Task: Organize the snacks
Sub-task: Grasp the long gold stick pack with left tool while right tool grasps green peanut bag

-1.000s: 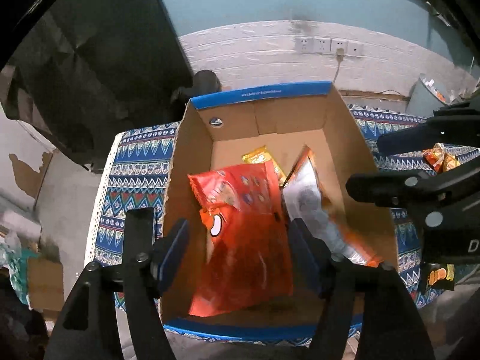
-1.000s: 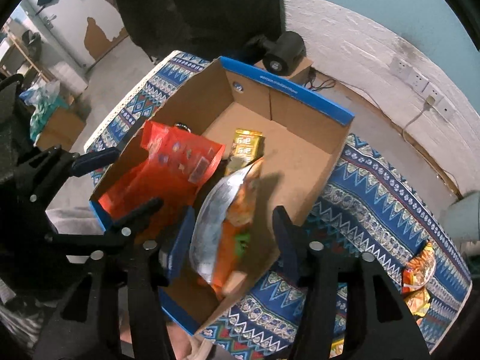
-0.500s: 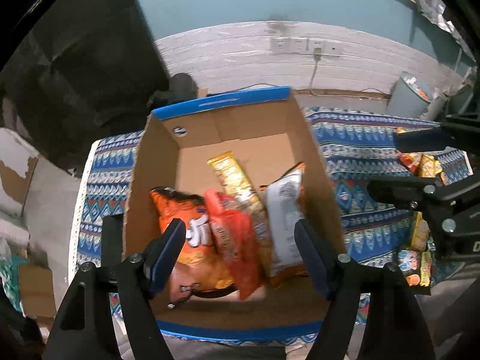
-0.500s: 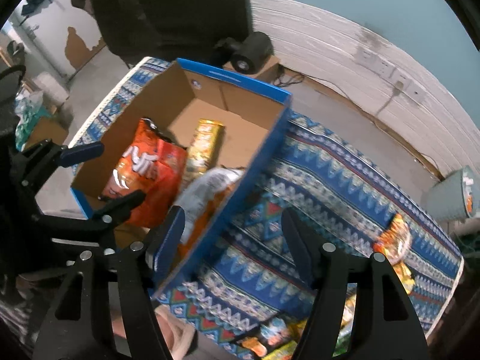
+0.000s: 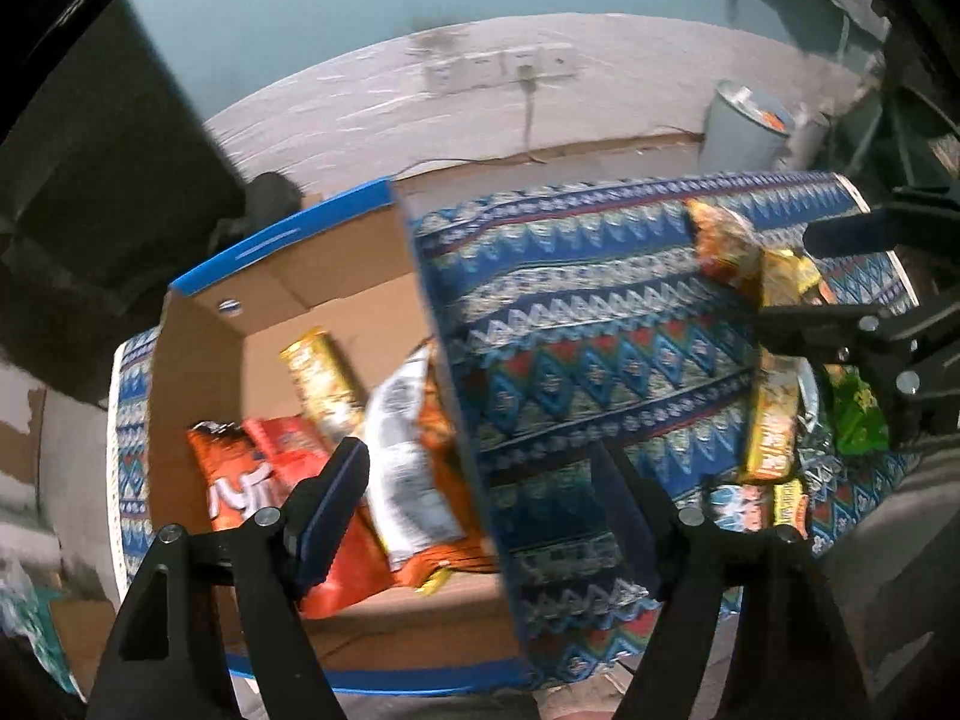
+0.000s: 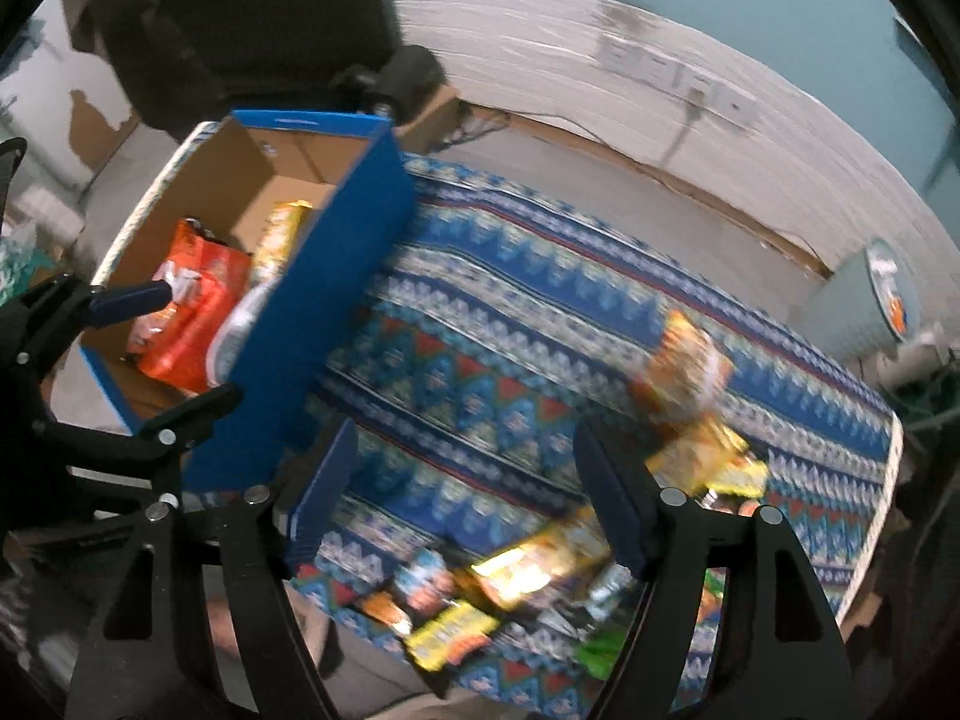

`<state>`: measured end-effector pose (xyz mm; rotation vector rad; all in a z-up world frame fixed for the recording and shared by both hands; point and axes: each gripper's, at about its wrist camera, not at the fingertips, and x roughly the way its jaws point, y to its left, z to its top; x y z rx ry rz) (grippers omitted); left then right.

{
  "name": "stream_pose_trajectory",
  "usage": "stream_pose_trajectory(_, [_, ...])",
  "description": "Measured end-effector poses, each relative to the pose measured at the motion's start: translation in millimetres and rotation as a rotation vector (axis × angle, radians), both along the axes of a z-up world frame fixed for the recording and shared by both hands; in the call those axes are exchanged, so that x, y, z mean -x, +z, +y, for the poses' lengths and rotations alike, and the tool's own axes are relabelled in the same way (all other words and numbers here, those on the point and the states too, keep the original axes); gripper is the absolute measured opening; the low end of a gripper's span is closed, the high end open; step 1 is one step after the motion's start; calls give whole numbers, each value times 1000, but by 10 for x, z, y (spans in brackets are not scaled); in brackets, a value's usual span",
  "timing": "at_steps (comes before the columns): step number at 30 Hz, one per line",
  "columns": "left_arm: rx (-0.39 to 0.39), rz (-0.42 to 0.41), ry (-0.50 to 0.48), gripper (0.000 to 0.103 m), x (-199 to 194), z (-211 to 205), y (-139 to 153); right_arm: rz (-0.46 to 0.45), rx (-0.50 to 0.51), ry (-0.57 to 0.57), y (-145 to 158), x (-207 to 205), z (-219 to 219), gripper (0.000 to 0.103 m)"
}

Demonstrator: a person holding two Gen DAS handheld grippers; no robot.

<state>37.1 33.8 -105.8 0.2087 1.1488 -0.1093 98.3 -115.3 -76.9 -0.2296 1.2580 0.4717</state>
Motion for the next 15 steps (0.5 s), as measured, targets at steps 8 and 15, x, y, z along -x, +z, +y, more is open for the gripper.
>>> stream_pose_trajectory(8, [-5, 59, -83, 79, -32, -507, -116, 16, 42, -77, -152, 79, -595, 76])
stream_pose_trajectory(15, [-5, 110, -138, 81, -54, -872, -289, 64, 73, -179, -386, 120, -1092, 79])
